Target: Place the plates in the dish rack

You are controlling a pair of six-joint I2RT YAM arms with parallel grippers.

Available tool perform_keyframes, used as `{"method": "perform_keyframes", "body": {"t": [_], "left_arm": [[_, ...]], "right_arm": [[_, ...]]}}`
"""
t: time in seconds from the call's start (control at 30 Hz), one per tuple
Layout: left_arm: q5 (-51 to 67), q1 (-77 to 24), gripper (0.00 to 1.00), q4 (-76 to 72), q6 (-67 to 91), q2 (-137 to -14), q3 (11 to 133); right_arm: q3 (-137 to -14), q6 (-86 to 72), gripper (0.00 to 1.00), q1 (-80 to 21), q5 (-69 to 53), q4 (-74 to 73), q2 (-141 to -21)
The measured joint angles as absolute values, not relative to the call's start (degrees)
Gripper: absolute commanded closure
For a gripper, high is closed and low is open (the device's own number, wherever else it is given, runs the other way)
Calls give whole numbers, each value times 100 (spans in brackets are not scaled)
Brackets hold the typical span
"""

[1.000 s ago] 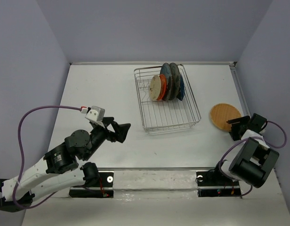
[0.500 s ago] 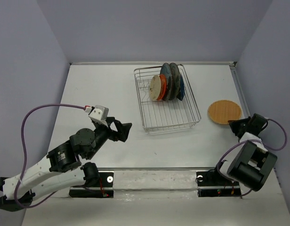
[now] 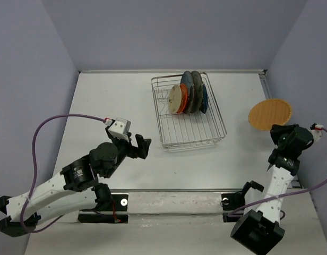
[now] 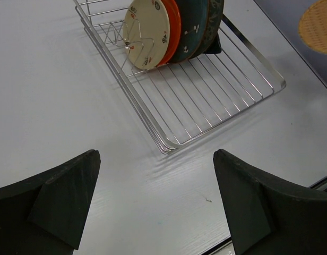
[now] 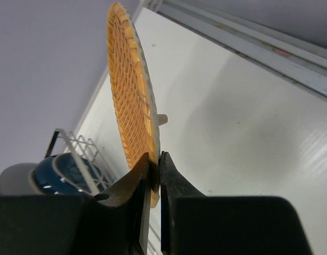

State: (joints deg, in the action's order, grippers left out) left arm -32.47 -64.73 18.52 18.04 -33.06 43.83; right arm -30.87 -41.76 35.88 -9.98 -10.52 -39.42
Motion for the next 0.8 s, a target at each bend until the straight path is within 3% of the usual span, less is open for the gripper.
{"method": "perform_keyframes", "body": {"t": [0.2, 0.37, 0.6, 0.8], "left_arm": [[-3402, -6307, 1, 1846, 1804, -3280, 4383], [-3465, -6001, 1, 1778, 1802, -3157, 4320], [-3538, -5680, 1, 1662, 1802, -2930, 4270], [-3590, -5557, 1, 1603, 1804, -2840, 4270]], "right_arm": [[-4056, -4204, 93, 2880, -1057, -1253, -3986], [-5159, -4145, 93, 1334, -797, -1295, -4550], [-6713, -3629, 93, -1688, 808, -1313, -6038], [-8208, -3011, 93, -3269, 2147, -1647, -7900]]}}
